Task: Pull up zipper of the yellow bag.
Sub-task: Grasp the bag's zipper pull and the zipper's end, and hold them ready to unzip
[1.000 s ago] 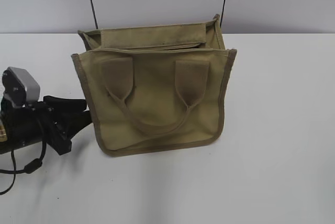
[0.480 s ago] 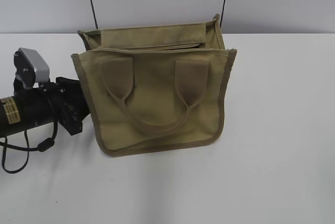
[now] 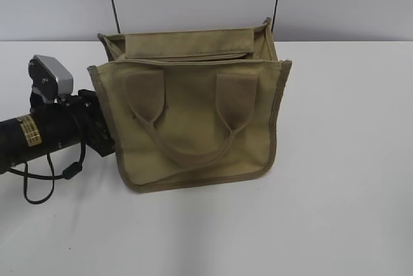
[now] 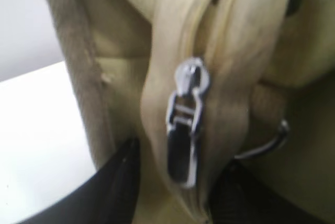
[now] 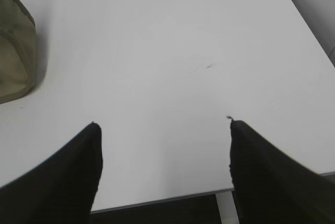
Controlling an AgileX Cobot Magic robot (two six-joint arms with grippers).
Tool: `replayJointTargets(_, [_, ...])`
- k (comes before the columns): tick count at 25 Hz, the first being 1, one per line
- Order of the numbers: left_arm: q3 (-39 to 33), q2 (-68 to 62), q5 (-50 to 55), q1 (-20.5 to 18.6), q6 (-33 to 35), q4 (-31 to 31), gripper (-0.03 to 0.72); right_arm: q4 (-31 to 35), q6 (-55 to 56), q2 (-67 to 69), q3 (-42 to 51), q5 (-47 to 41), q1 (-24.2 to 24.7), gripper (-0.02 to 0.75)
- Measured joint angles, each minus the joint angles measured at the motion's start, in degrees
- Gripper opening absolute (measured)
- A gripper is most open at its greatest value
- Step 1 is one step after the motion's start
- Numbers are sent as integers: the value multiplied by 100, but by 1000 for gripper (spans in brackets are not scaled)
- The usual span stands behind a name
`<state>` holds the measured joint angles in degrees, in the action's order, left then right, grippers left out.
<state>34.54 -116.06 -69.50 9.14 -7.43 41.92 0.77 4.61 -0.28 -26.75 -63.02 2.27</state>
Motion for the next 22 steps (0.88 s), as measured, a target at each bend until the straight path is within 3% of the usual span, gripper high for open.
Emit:
replayJointTargets(13, [140,-433,13,0,0,17,288,0,0,0,0,0,0,554])
replayJointTargets(18, [140,-433,13,0,0,12,207,0,0,0,0,0,0,554])
replayJointTargets(22, [133,-433,13,0,0,-77,56,0,0,0,0,0,0,554])
